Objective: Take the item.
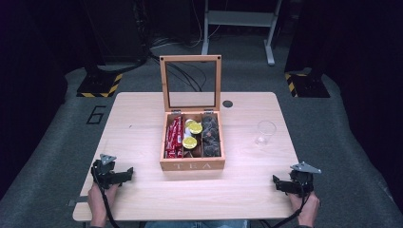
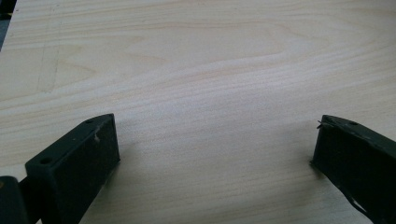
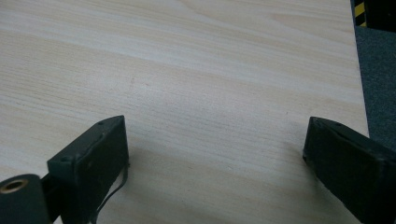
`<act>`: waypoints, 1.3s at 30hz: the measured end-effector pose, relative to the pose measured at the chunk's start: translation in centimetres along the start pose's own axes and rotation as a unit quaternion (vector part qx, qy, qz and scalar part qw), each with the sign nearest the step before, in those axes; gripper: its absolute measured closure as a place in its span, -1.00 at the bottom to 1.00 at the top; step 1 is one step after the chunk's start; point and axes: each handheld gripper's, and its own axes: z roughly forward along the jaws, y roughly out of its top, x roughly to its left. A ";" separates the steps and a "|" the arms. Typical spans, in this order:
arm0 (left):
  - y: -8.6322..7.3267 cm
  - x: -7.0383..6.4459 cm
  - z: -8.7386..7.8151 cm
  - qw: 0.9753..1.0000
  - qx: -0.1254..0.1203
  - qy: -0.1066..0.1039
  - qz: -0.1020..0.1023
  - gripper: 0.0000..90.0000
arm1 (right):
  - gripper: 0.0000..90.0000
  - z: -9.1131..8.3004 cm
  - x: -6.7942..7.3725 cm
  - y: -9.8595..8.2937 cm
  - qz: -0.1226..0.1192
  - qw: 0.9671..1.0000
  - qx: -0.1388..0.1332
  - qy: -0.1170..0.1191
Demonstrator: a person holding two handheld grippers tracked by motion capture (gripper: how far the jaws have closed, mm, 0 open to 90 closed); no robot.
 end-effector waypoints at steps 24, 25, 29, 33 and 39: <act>0.0 -0.1 0.0 1.000 0.001 0.003 -0.002 -0.99 | -0.88 0.1 0.0 0.1 0.002 1.000 0.002 0.003; 0.0 -0.1 0.0 1.000 0.001 0.003 -0.002 -0.99 | -0.89 0.1 -0.1 0.1 -0.001 1.000 0.005 0.002; 0.0 -0.1 0.0 1.000 0.001 0.003 -0.002 -0.99 | -0.90 0.1 0.0 0.3 0.005 1.000 0.007 0.000; 0.0 -0.1 0.0 1.000 0.000 0.003 -0.002 -0.99 | -0.91 -0.1 -0.2 0.2 0.017 1.000 0.010 0.004; 0.0 -0.1 0.0 1.000 0.002 0.003 -0.002 -0.99 | -0.91 -1.1 0.1 0.4 0.020 1.000 0.006 0.019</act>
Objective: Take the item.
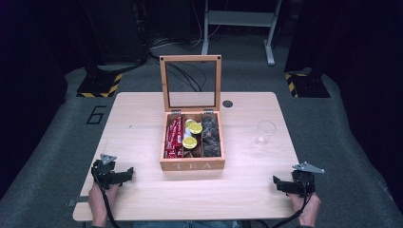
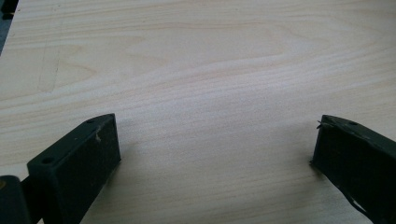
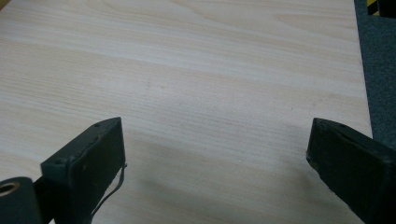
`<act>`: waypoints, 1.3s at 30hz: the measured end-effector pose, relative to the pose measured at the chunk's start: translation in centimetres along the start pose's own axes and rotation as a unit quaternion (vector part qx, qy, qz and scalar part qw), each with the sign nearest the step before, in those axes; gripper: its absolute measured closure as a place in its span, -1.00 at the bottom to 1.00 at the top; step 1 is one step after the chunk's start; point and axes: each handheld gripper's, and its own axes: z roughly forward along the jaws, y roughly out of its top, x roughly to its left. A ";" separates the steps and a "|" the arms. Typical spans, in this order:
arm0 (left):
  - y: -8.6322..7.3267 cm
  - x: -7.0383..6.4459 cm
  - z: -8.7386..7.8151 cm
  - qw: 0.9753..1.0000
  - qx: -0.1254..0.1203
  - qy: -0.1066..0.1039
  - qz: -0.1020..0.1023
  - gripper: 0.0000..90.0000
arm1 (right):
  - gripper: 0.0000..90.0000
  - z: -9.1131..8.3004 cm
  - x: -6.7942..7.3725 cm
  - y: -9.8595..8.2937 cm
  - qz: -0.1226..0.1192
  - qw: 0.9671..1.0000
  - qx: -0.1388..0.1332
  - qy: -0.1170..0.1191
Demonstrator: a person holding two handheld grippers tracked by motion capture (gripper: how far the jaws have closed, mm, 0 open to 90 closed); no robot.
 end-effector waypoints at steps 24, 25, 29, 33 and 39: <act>0.0 0.0 0.0 1.000 0.000 -0.001 0.002 -0.99 | -0.89 -2.4 5.6 4.8 -0.044 0.997 -0.025 0.060; 0.0 0.0 0.0 1.000 0.000 -0.001 0.002 -0.99 | -0.89 -2.4 5.8 4.9 -0.044 0.997 -0.027 0.063; 0.0 0.0 0.0 1.000 0.000 -0.001 0.000 -0.99 | -0.89 -1.9 6.9 5.7 -0.059 0.995 -0.023 0.081; 0.0 0.0 0.0 1.000 0.000 -0.001 0.000 -0.99 | -0.89 -1.5 8.3 6.5 -0.071 0.993 -0.015 0.096; 0.0 0.0 0.0 1.000 0.000 -0.001 0.000 -0.99 | -0.88 -1.1 10.0 7.8 -0.092 0.989 -0.017 0.112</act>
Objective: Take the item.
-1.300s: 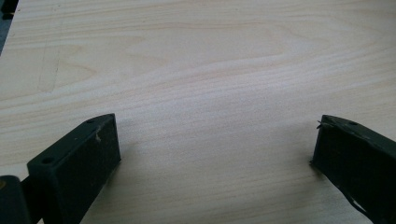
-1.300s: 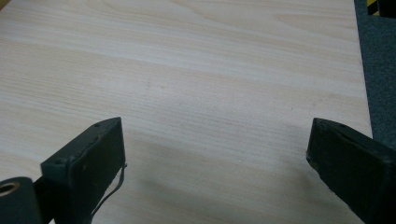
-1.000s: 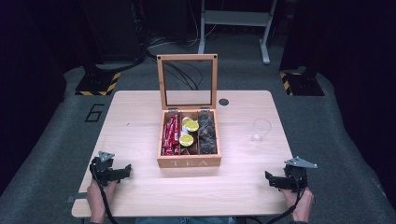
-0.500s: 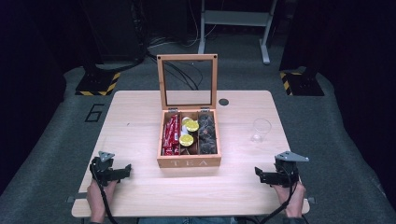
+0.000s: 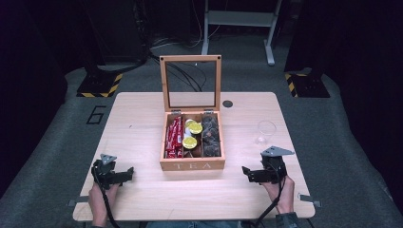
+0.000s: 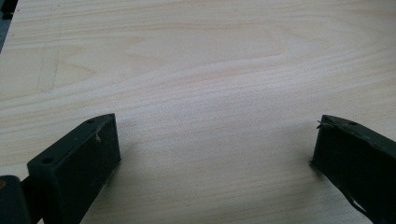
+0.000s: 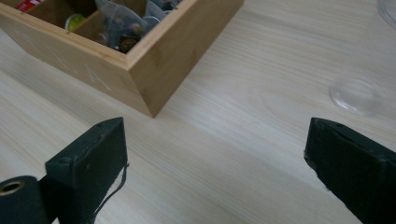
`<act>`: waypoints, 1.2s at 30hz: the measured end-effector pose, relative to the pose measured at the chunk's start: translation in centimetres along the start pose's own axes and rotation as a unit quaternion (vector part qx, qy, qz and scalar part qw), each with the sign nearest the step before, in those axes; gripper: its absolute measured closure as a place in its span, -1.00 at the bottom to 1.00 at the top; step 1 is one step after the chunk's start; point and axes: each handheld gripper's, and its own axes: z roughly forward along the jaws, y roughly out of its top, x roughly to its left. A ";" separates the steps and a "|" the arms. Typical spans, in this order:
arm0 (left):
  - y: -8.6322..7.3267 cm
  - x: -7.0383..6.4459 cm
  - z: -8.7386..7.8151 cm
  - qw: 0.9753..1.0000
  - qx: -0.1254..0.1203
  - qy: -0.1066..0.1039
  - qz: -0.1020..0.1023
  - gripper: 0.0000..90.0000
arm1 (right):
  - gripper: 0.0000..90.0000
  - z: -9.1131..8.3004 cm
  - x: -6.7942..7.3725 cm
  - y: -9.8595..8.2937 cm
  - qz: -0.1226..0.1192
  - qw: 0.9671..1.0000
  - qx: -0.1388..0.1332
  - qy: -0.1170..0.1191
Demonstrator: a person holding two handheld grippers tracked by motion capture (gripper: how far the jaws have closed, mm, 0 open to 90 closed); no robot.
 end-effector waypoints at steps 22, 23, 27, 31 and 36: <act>0.0 0.0 0.0 1.000 0.000 0.001 -0.001 -0.99 | -0.86 2.5 3.4 4.9 -0.051 0.998 -0.005 0.044; 0.0 0.0 0.0 1.000 0.000 0.001 -0.001 -0.99 | -0.86 2.7 3.5 5.2 -0.054 0.997 -0.007 0.045; 0.0 0.0 0.0 1.000 0.000 0.001 -0.001 -0.99 | -0.86 3.4 4.0 6.1 -0.062 0.997 -0.005 0.054; 0.0 0.0 0.0 1.000 0.000 0.001 -0.001 -0.99 | -0.85 4.1 4.4 6.8 -0.066 0.996 -0.002 0.063; 0.0 0.0 0.0 1.000 0.000 0.001 -0.001 -0.99 | -0.88 5.1 4.9 7.5 -0.078 0.994 0.003 0.076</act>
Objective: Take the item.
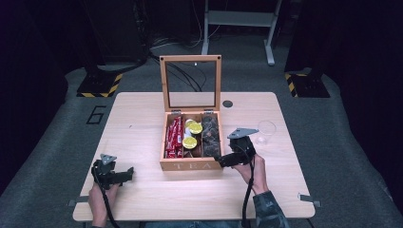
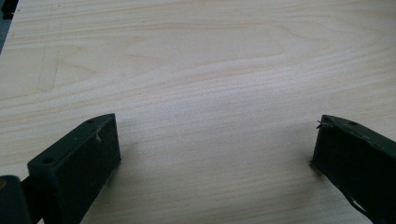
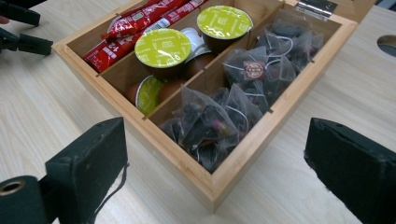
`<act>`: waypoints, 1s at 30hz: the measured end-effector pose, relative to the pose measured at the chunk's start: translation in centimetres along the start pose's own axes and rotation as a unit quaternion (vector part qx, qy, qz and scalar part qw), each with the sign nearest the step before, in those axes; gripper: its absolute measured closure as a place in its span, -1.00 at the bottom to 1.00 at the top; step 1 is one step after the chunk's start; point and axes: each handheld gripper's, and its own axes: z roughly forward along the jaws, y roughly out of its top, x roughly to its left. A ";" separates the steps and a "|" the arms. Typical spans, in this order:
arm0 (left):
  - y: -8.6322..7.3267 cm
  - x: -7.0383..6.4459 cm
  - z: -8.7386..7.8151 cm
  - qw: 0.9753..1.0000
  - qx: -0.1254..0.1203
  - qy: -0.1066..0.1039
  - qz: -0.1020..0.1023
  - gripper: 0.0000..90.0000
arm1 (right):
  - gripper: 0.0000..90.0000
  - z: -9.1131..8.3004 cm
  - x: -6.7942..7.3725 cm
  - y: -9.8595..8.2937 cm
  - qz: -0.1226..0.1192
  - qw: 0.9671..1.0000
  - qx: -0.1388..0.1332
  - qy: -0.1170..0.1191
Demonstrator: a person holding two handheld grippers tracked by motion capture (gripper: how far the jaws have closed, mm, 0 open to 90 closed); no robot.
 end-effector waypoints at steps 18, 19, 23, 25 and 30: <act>0.0 0.0 0.0 1.000 0.000 0.000 0.000 -0.99 | -0.29 4.2 0.8 1.6 -0.021 0.999 0.029 0.011; 0.0 0.0 0.0 1.000 0.000 0.000 0.000 -0.99 | -0.23 4.3 0.8 1.6 -0.022 0.999 0.031 0.016; 0.0 0.0 0.0 1.000 0.000 0.000 0.000 -0.99 | 0.04 4.9 0.8 1.6 -0.019 0.999 0.041 0.011; 0.0 0.0 0.0 1.000 0.000 0.000 0.000 -0.99 | 0.15 5.2 0.8 1.5 -0.017 0.999 0.045 0.011; 0.0 0.0 0.0 1.000 0.000 0.000 0.000 -0.99 | 0.37 5.5 0.7 1.5 -0.015 0.998 0.060 0.012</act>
